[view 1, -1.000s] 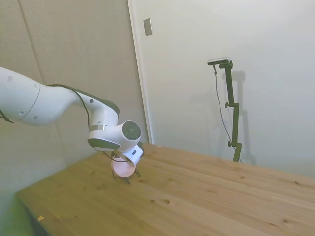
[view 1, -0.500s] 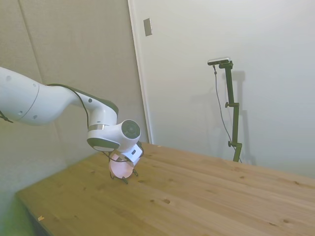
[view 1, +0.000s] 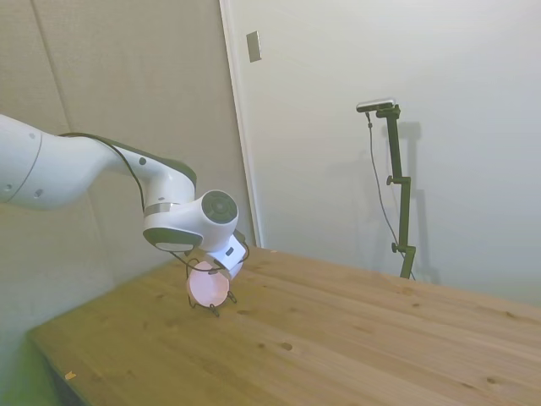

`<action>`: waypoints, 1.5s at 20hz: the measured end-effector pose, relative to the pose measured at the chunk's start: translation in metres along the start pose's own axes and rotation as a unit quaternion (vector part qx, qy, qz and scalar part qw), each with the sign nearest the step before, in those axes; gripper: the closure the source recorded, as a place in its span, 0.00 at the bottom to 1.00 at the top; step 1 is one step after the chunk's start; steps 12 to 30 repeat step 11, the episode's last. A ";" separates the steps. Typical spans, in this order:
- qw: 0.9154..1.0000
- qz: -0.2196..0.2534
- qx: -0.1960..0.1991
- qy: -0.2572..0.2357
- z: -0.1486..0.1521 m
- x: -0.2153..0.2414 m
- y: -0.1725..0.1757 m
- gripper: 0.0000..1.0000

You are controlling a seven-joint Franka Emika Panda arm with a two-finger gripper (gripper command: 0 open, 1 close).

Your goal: Load the bowl

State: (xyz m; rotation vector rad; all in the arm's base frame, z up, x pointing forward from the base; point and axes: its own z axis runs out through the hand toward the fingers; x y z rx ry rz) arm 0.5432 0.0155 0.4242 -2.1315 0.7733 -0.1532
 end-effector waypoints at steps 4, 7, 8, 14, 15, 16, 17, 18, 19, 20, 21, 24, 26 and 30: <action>0.997 0.019 -0.054 0.055 -0.039 -0.002 -0.011 0.00; 0.987 0.044 -0.119 0.097 -0.072 -0.002 -0.003 0.00; 0.982 0.051 -0.141 0.110 -0.080 -0.002 0.001 0.00; 0.966 0.069 -0.204 0.147 -0.099 0.000 0.014 0.00; 0.966 0.069 -0.204 0.147 -0.099 0.000 0.014 0.00; 0.966 0.069 -0.204 0.147 -0.099 0.000 0.014 0.00; 0.966 0.069 -0.204 0.147 -0.099 0.000 0.014 0.00; 0.966 0.069 -0.204 0.147 -0.099 0.000 0.014 0.00; 0.966 0.069 -0.204 0.147 -0.099 0.000 0.014 0.00; 0.966 0.069 -0.204 0.147 -0.099 0.000 0.014 0.00; 0.966 0.069 -0.204 0.147 -0.099 0.000 0.014 0.00; 0.966 0.069 -0.204 0.147 -0.099 0.000 0.014 0.00; 0.966 0.069 -0.204 0.147 -0.099 0.000 0.014 0.00; 0.966 0.069 -0.204 0.147 -0.099 0.000 0.014 0.00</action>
